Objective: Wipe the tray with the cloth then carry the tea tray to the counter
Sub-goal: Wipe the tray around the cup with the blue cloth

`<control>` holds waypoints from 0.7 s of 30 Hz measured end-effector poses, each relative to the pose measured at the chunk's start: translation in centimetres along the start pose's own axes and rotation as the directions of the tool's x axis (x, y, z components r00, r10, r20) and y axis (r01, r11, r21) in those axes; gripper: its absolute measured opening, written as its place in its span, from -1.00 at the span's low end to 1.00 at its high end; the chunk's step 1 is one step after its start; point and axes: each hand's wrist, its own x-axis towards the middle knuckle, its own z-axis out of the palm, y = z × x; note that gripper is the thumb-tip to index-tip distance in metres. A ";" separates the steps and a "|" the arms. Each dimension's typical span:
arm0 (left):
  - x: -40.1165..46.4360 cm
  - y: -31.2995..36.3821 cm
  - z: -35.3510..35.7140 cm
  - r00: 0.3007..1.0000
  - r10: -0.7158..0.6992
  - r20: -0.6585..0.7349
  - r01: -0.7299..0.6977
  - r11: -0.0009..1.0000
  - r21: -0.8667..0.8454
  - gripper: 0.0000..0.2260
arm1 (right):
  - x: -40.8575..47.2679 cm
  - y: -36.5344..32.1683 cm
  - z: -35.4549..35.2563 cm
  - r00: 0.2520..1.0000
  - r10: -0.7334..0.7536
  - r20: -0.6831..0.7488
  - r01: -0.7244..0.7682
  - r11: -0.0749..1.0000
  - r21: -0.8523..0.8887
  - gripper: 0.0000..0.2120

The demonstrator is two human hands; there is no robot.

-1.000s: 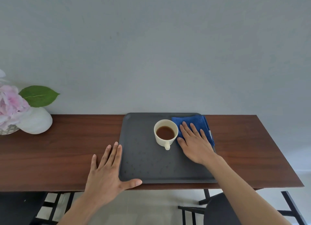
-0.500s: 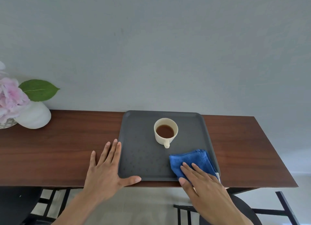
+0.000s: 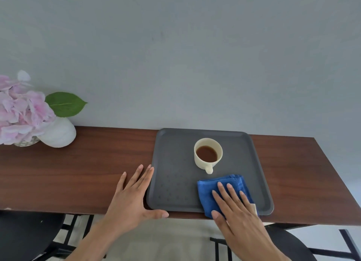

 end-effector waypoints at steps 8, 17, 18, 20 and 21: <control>0.1 -0.2 0.4 0.999 0.004 -0.051 -0.007 0.999 -0.052 0.29 | 3.2 -6.5 0.0 0.994 -0.061 0.092 0.053 0.995 0.081 -0.35; 0.3 -0.8 1.2 0.996 0.018 -0.087 -0.023 0.998 -0.061 0.20 | 6.2 -11.4 -1.0 0.976 -0.195 0.092 0.173 0.964 0.204 -0.32; 0.3 -0.9 1.4 0.995 0.017 -0.095 -0.024 0.997 -0.068 0.17 | 6.6 -11.9 -1.0 0.974 -0.204 0.094 0.181 0.961 0.209 -0.32; 0.3 -0.9 1.5 0.994 0.020 -0.110 -0.029 0.997 -0.078 0.11 | 7.4 -12.7 -1.1 0.970 -0.220 0.107 0.191 0.953 0.234 -0.33; 0.3 -0.9 1.5 0.993 0.024 -0.113 -0.033 0.997 -0.074 0.10 | 7.7 -13.1 -1.2 0.967 -0.229 0.110 0.196 0.949 0.247 -0.34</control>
